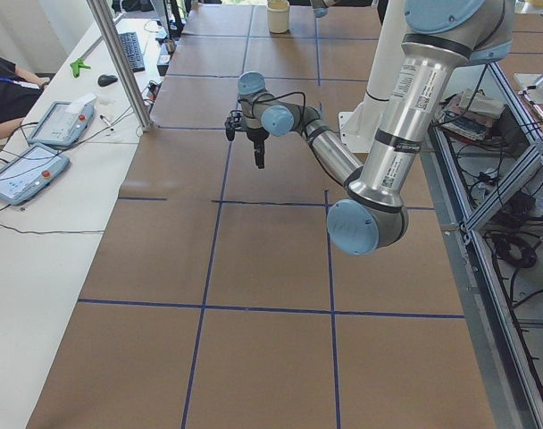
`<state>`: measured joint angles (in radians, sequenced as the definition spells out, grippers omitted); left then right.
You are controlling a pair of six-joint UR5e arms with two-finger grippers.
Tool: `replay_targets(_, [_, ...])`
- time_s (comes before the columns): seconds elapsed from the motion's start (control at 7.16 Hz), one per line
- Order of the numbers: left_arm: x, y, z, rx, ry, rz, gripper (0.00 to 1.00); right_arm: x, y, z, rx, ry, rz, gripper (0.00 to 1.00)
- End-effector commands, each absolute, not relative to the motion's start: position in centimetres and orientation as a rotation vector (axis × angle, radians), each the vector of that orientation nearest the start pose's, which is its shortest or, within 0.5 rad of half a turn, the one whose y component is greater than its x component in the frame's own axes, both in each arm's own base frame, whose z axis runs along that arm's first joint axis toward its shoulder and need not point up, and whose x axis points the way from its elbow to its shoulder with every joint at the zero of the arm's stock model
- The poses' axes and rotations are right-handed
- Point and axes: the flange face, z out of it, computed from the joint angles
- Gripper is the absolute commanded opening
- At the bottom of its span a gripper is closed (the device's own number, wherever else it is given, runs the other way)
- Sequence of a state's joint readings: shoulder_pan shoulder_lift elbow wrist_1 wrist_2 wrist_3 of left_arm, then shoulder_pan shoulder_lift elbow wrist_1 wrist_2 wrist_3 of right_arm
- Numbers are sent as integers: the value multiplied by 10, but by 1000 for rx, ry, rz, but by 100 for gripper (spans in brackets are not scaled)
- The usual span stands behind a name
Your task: Left arm hands cup to right arm to dump lemon
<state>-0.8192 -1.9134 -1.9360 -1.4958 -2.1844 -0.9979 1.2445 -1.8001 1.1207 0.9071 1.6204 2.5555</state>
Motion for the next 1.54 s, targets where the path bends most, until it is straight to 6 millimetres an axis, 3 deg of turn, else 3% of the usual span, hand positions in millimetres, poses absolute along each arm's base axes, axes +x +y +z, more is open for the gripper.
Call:
replay_targets(0.0, [334,-468,312,-60,851,-37,100,40,-306,704,113,-2198,1602,7])
replay_targets(0.7, [334,-468,312,-60,851,-37,100,54,-291,712,-151,-2370,1773,11])
replay_targets(1.4, [334,-469,308,-58,853,-36,100,56,-288,718,-215,-2371,1823,14])
